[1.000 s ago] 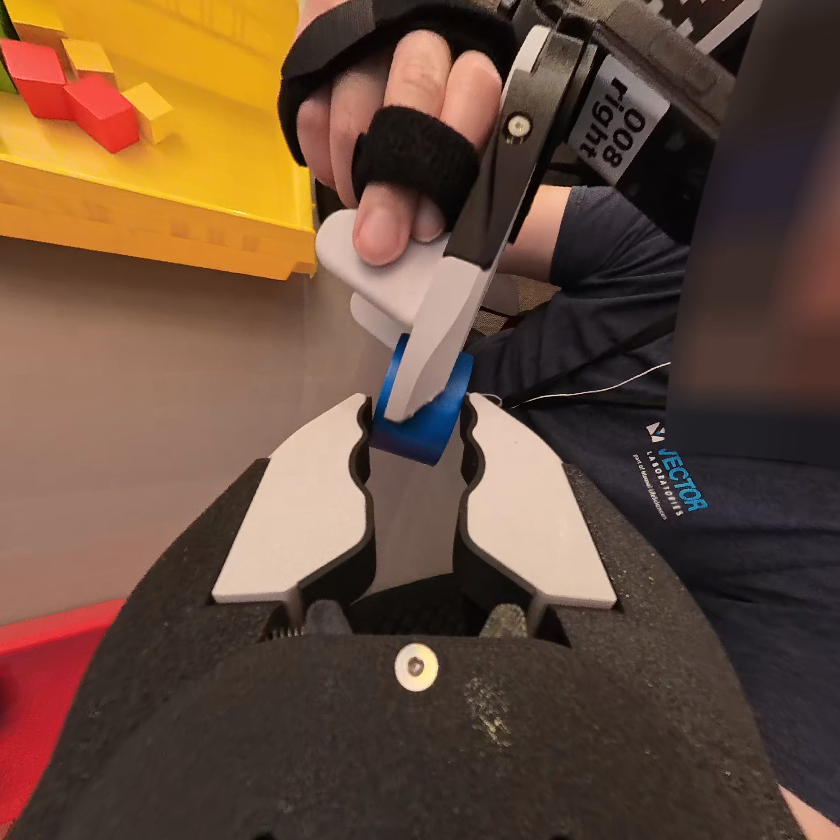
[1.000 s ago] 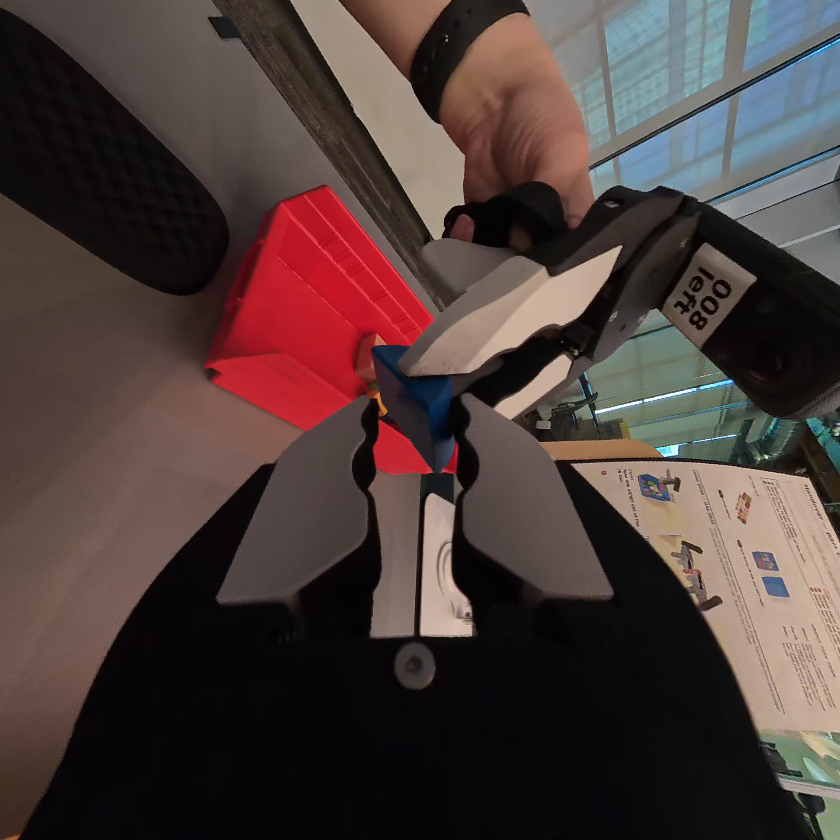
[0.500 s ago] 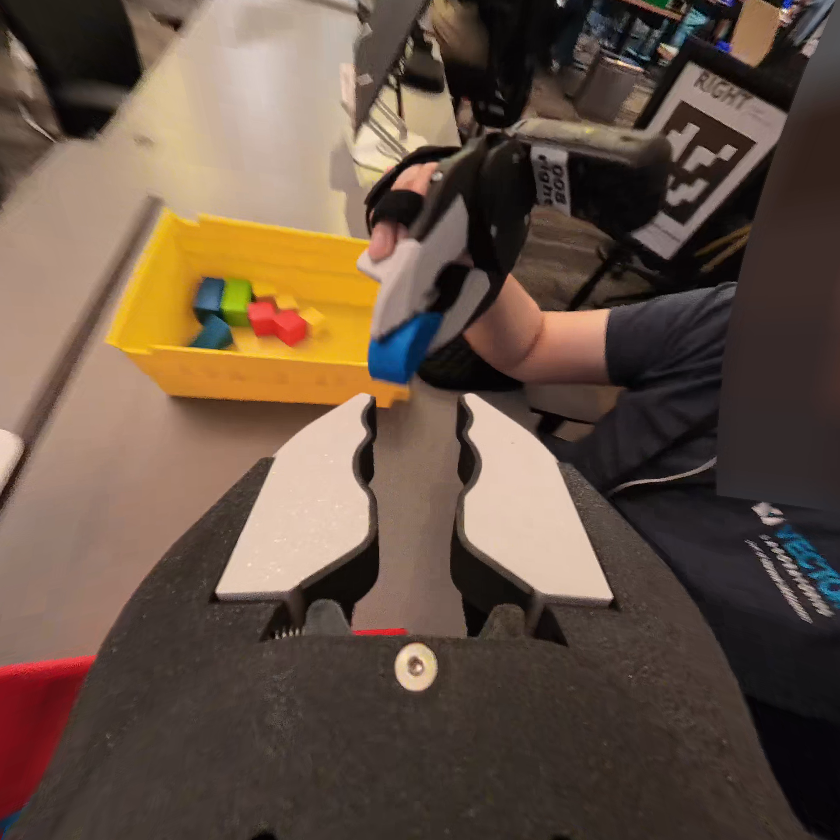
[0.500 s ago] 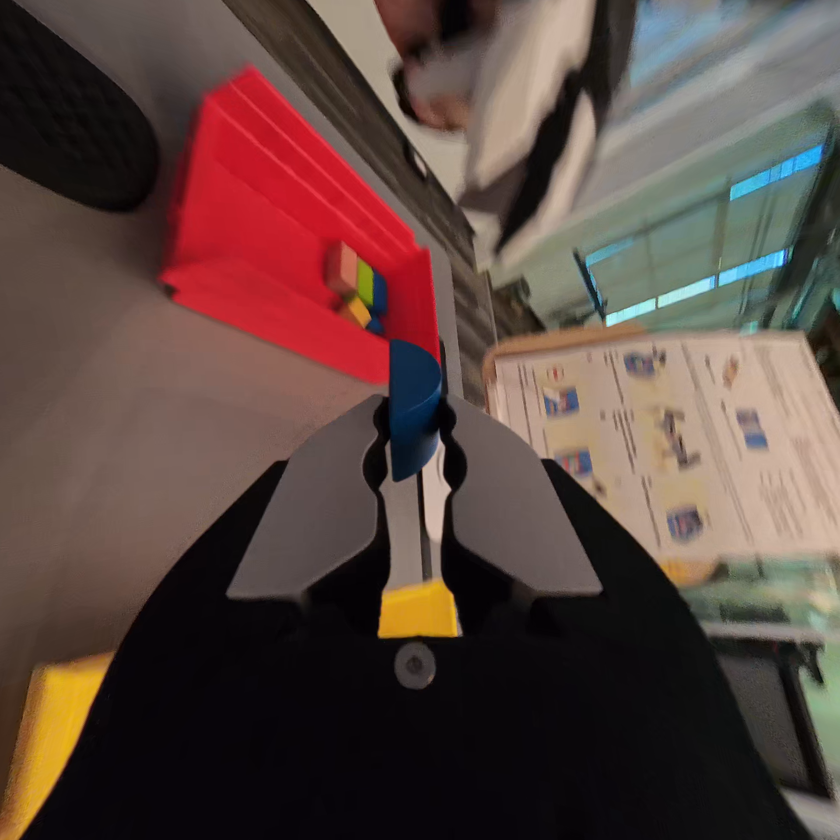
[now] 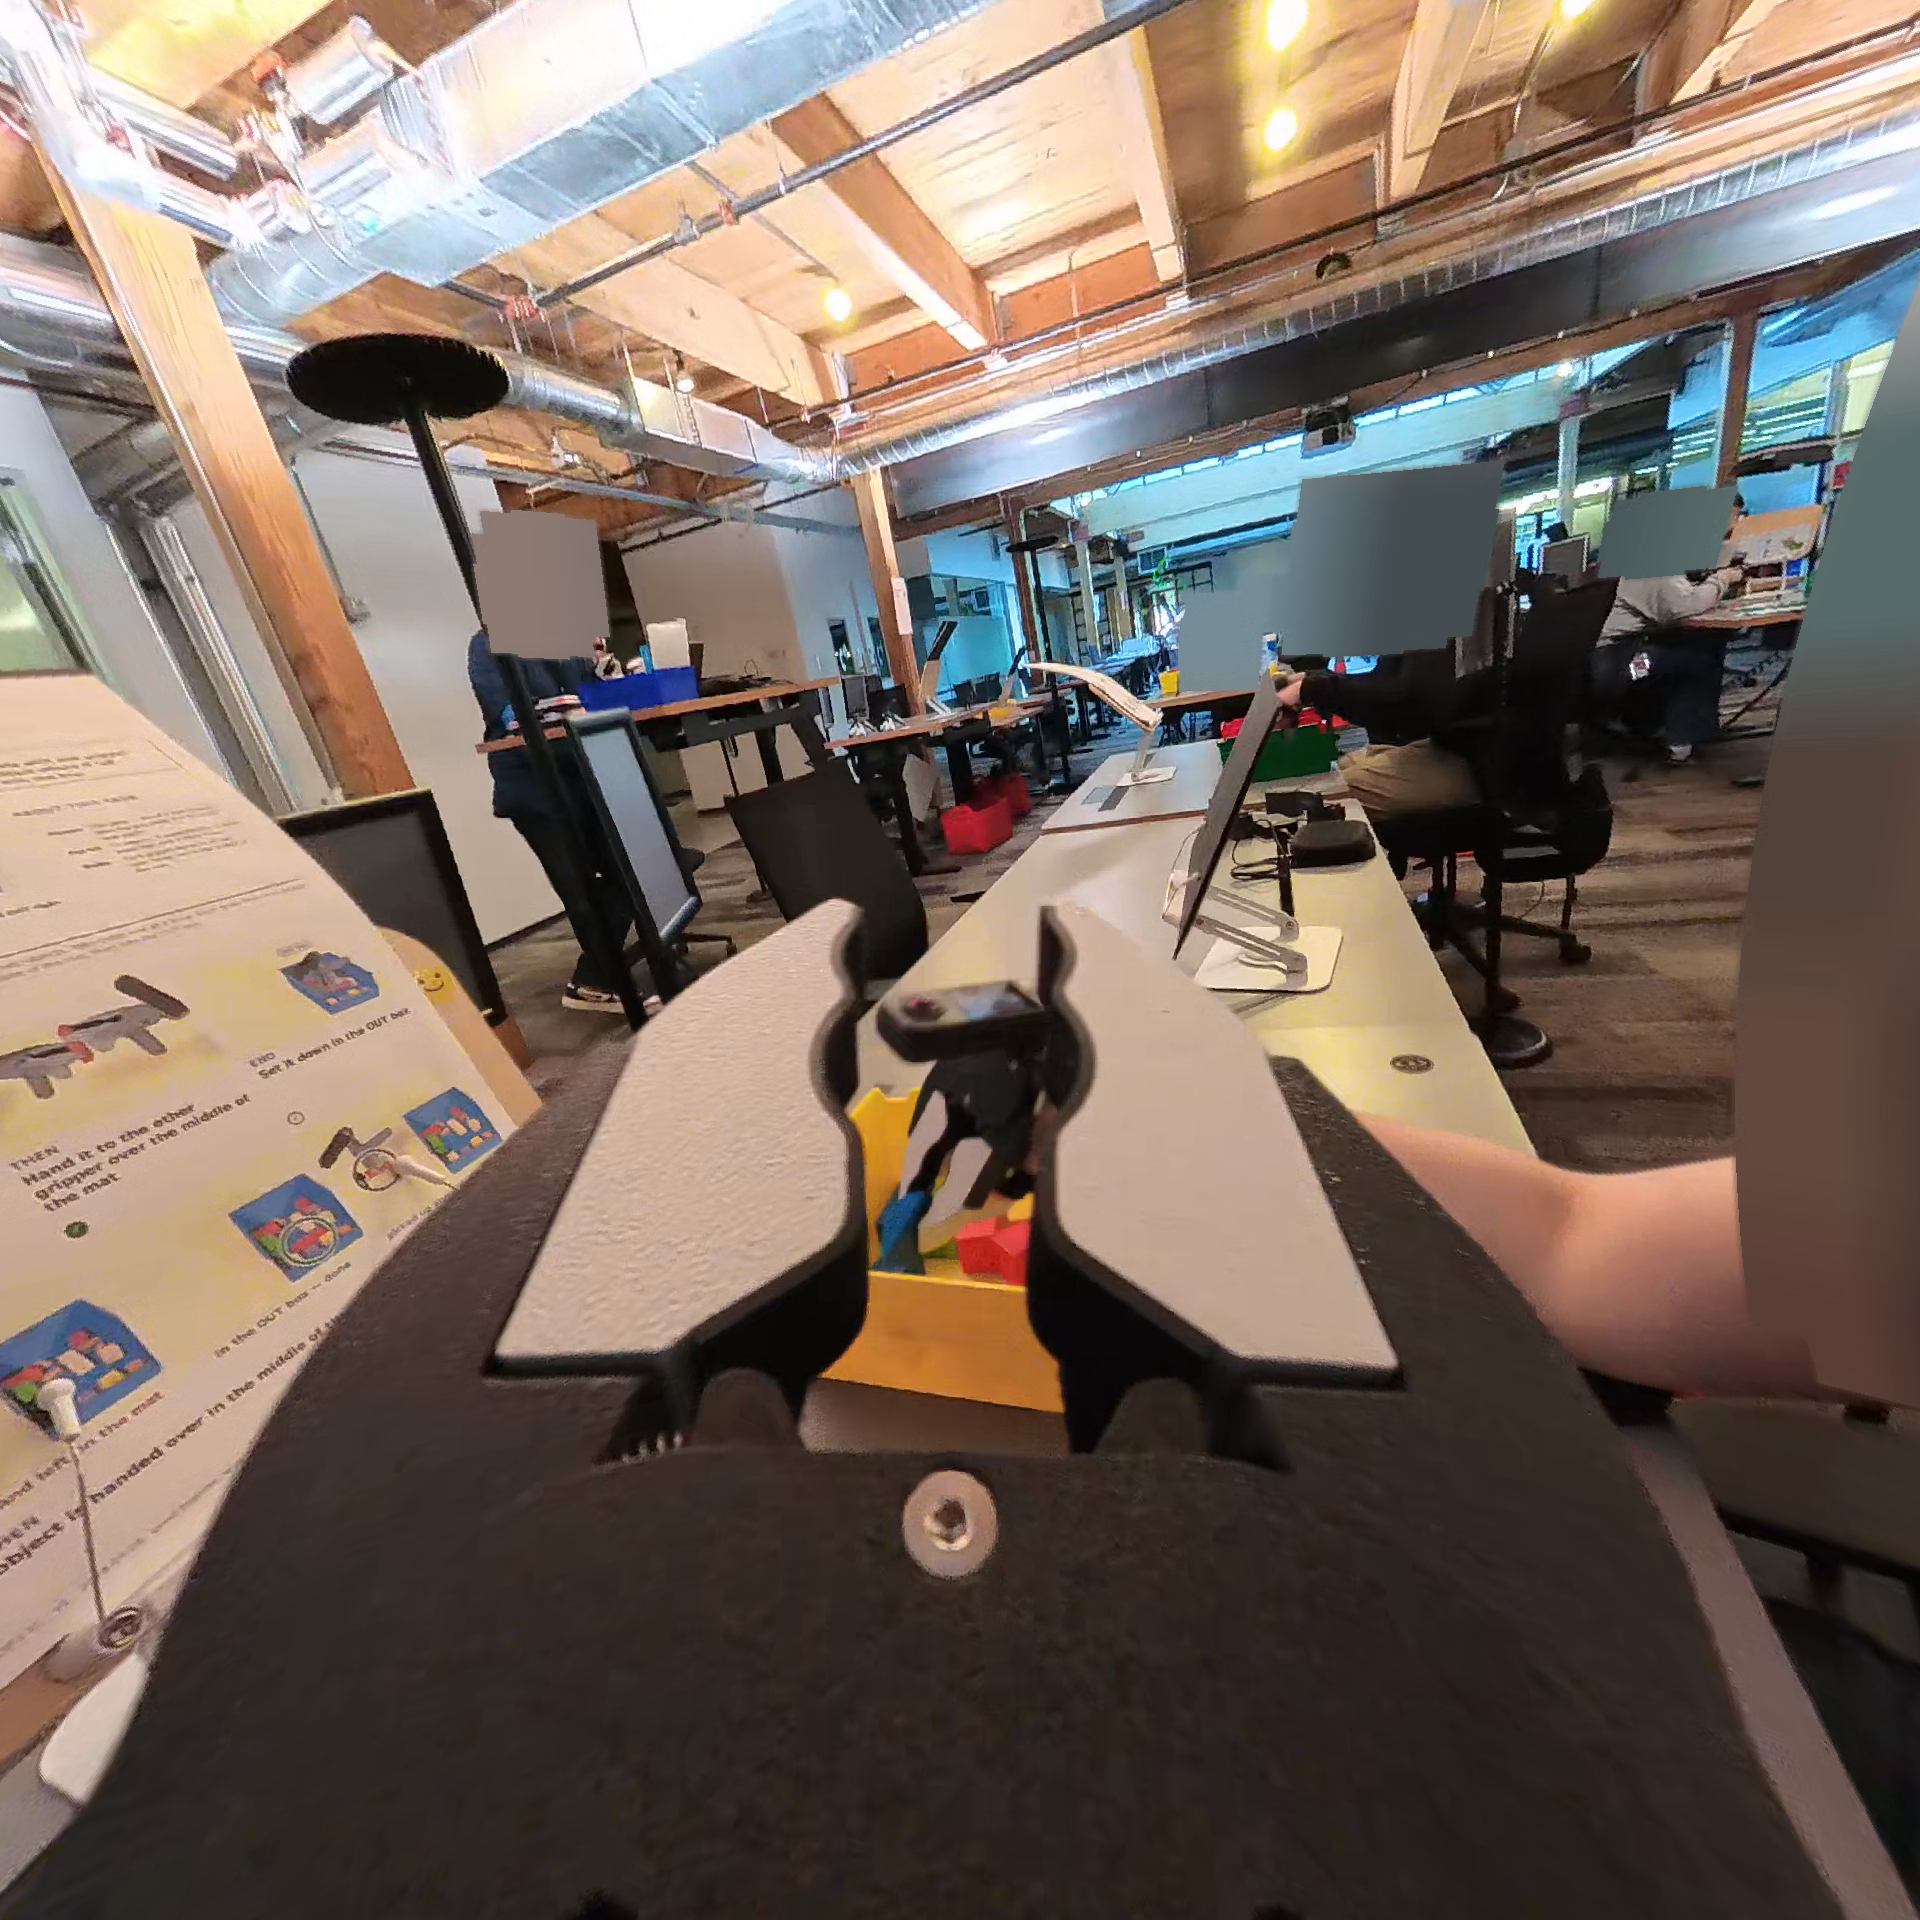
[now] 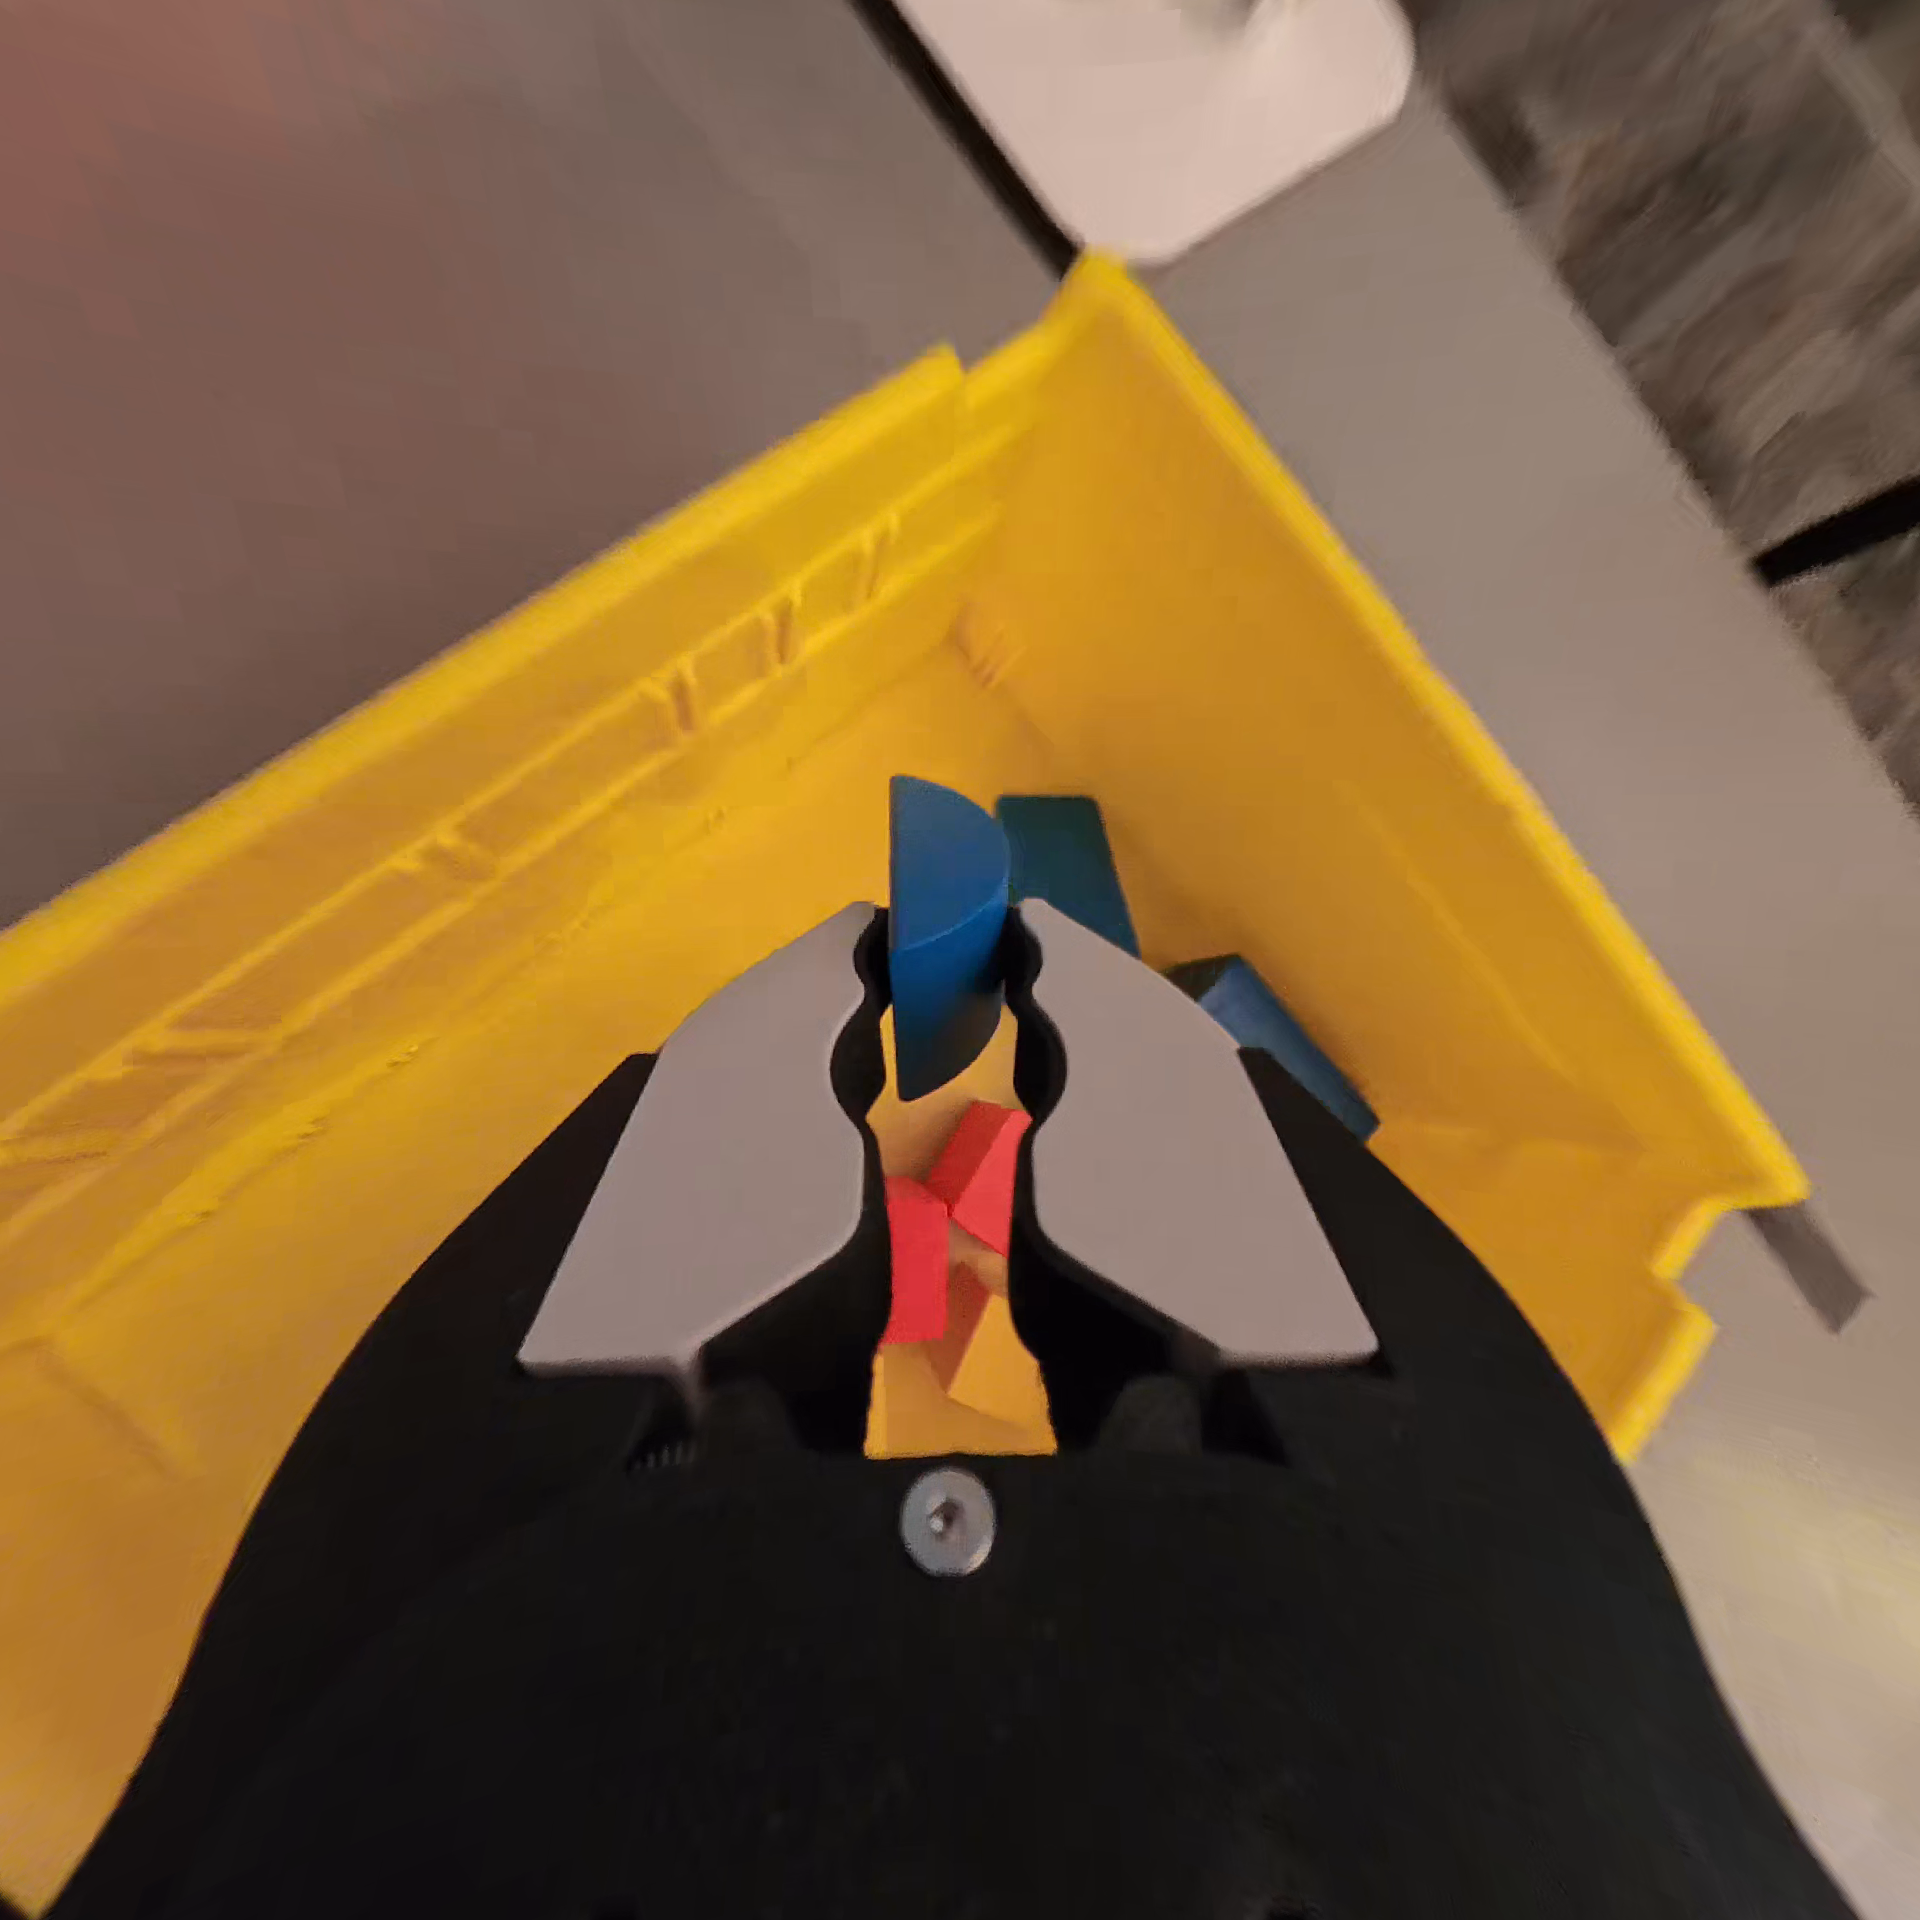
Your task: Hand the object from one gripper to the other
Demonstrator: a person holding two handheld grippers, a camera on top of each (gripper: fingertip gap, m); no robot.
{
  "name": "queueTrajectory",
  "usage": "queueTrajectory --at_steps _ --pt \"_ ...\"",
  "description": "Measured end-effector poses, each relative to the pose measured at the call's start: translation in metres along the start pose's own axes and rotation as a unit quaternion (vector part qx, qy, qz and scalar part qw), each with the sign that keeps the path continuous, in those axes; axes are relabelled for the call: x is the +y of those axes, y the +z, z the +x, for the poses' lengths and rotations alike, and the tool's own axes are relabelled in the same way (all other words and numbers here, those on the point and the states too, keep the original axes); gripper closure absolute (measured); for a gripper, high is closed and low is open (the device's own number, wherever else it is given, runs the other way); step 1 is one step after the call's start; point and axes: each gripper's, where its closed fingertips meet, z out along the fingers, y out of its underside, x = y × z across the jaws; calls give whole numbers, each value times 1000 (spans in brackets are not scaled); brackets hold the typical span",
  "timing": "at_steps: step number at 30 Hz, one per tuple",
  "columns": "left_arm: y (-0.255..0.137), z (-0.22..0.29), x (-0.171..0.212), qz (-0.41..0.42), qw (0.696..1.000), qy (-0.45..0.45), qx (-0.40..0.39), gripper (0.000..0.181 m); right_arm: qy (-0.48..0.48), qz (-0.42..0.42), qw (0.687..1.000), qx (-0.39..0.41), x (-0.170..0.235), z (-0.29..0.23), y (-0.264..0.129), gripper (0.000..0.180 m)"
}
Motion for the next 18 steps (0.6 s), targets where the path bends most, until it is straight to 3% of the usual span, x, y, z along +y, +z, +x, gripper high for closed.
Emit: queueTrajectory --at_steps 7,13,18 --pt "1 -16 4 -27 998 -19 -54 141 18 -61 998 -19 22 -9 42 158" --pt "-14 -41 20 -8 994 -102 -48 138 40 -77 995 -40 33 -13 43 158" --pt "-24 -49 21 -6 993 -106 -56 141 33 -94 995 -31 40 -10 41 158"
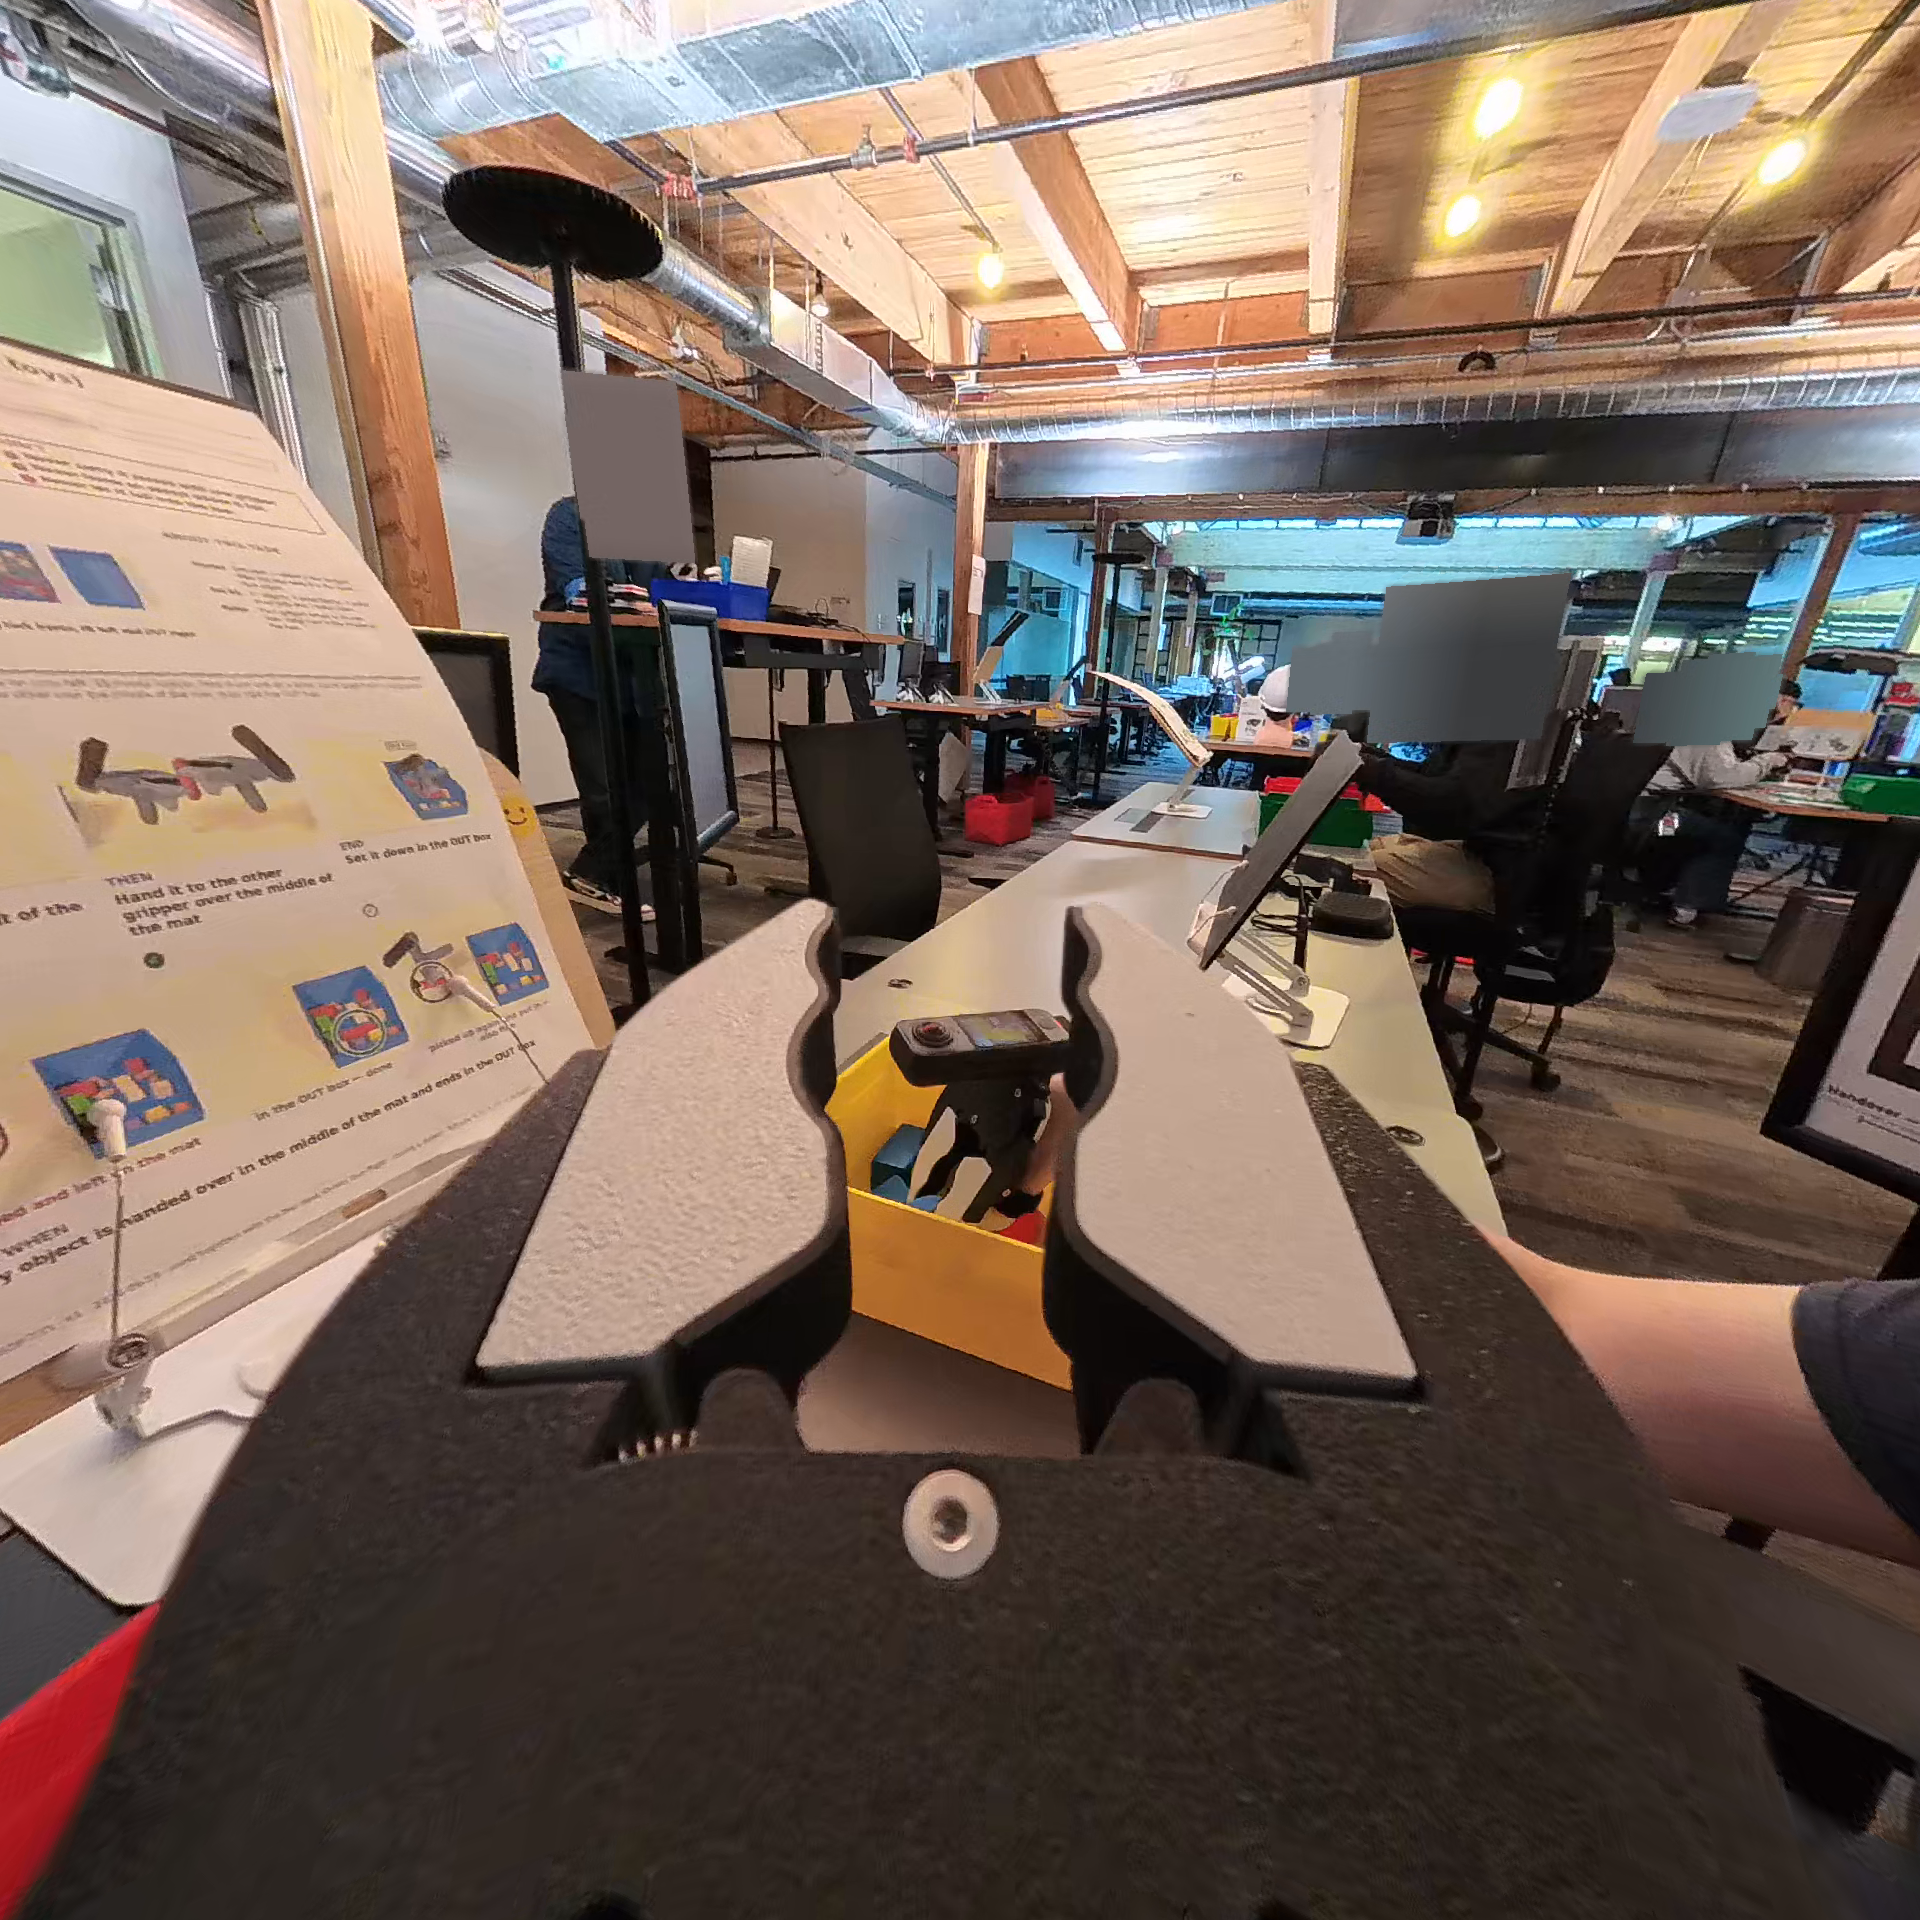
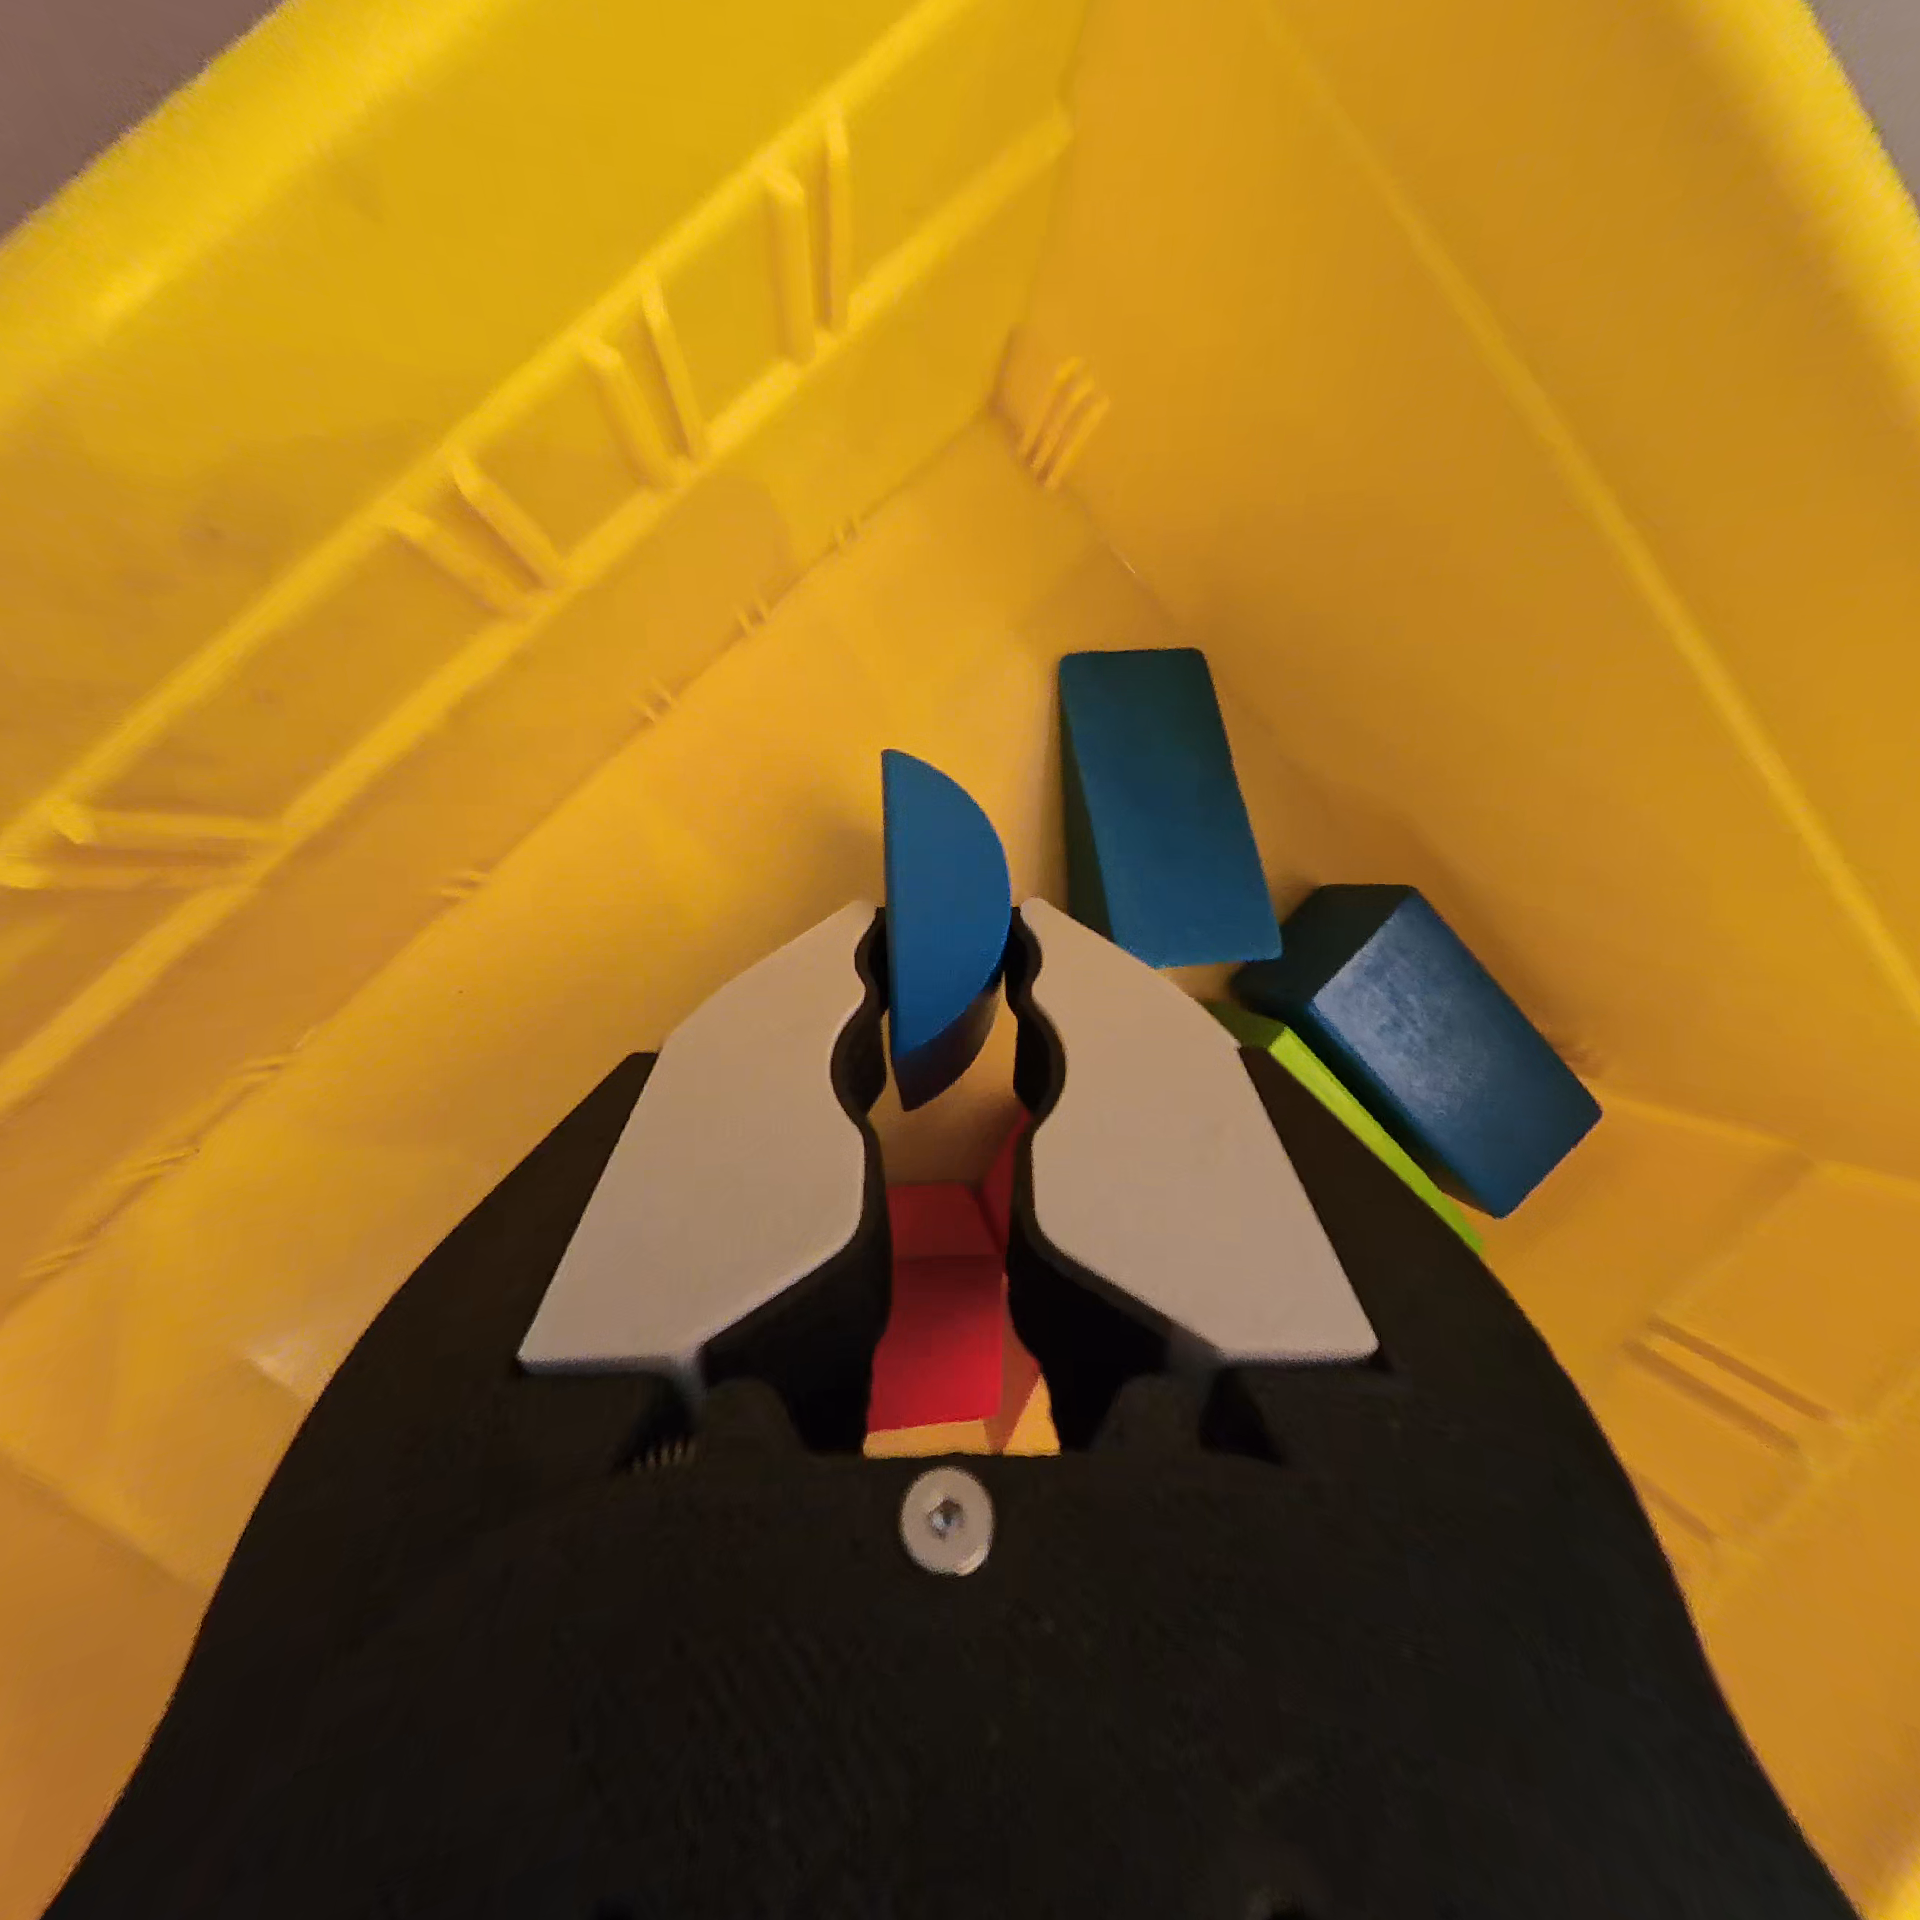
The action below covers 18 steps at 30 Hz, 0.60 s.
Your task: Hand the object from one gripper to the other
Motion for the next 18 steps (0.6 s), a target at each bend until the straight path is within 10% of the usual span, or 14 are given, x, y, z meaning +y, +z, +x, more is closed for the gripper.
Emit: queueTrajectory --at_steps 18 --pt "-44 -103 43 -112 970 19 -214 141 -11 39 999 33 -13 13 -24 155"
